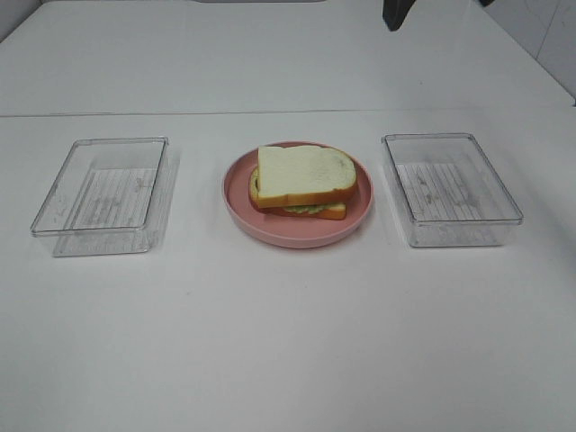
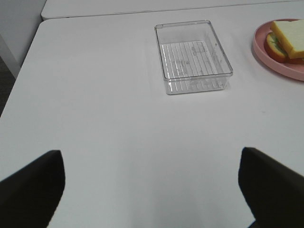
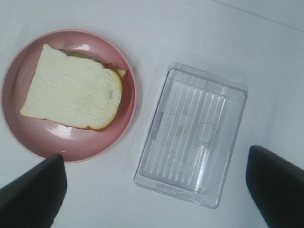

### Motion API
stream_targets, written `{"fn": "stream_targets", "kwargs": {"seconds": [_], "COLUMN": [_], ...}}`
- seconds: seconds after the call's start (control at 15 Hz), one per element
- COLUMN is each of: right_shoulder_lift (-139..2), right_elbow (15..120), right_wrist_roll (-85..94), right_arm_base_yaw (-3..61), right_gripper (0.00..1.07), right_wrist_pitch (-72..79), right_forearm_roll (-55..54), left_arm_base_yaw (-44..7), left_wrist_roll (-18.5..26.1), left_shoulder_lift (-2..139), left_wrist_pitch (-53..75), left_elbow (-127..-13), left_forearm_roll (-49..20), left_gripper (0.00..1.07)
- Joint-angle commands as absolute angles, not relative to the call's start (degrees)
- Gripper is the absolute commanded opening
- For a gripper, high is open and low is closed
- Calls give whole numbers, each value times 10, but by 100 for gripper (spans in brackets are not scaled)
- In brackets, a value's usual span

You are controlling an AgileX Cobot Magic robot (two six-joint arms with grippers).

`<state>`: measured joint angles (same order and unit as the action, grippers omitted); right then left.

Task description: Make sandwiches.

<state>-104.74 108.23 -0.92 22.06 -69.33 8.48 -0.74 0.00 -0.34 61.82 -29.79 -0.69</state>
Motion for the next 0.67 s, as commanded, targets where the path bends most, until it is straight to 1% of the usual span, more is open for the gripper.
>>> {"fn": "stream_targets", "kwargs": {"seconds": [0.07, 0.2, 0.27, 0.33, 0.4, 0.47, 0.6, 0.67], "right_shoulder_lift": [-975, -882, -861, -821, -773, -708, -646, -581], "right_elbow": [1044, 936, 906, 854, 805, 735, 674, 610], "right_wrist_roll": [-19, -37, -42, -52, -60, -81, -94, -100], "right_arm_base_yaw": [218, 203, 197, 191, 191, 191, 191, 191], "right_gripper": [99, 99, 99, 99, 99, 99, 99, 99], "right_wrist_pitch": [-761, -759, -756, -747, -737, -732, -732, -732], "right_forearm_roll": [97, 107, 107, 107, 108, 108, 108, 109], "left_arm_base_yaw": [-7, -7, -7, -7, -7, -7, -7, -7], "left_wrist_roll": [-5, -5, -5, -5, -5, -5, -5, -5], "left_shoulder_lift": [-5, -5, -5, -5, -5, -5, -5, -5], "left_wrist_pitch": [616, 616, 616, 616, 616, 616, 616, 616], "left_elbow": [-296, -296, -296, -296, -296, -296, -296, -296], "left_forearm_roll": [-10, -10, -10, -10, -10, -10, -10, -10], "left_gripper": [91, 91, 91, 91, 91, 91, 91, 91]}}
